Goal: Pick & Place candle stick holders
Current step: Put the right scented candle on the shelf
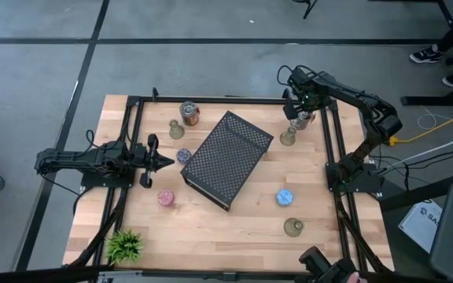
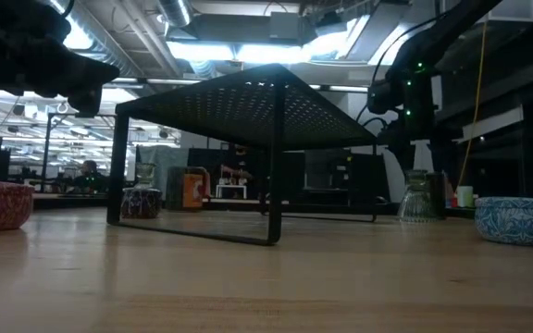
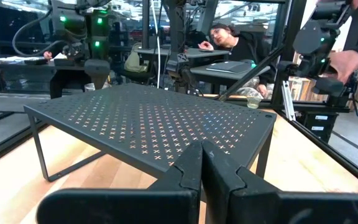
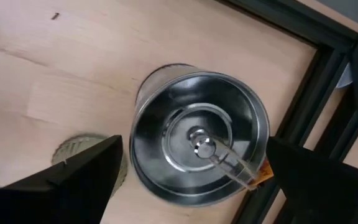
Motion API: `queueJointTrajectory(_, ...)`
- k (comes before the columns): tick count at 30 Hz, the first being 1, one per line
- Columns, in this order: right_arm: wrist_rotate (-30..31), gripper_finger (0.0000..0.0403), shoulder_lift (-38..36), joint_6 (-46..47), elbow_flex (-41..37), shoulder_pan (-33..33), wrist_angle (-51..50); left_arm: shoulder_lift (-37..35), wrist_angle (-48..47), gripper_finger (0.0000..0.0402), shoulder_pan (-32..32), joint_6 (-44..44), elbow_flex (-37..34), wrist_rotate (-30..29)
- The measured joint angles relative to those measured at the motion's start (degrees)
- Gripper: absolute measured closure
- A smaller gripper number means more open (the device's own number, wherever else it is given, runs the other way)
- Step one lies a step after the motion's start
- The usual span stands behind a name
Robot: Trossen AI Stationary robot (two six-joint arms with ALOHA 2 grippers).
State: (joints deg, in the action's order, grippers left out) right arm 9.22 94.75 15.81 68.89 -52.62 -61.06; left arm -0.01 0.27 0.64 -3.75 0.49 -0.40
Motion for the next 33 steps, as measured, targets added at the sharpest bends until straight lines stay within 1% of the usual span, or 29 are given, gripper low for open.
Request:
queueJointTrajectory(7,1.9,0.0003,1.1,-0.2,0.1,-0.3,0.8,0.0,0.0,0.0400,0.0,0.0,0.0,0.0)
queueJointTrajectory(22,0.9,0.0003,0.1,-0.1,-0.1,0.1,-1.2,0.0,0.0,0.0400,0.0,0.0,0.0,0.0)
queueJointTrajectory(33,2.2,0.0003,0.1,-5.8,-0.1,-0.2,-0.8,0.0,0.0,0.0400,0.0,0.0,0.0,0.0)
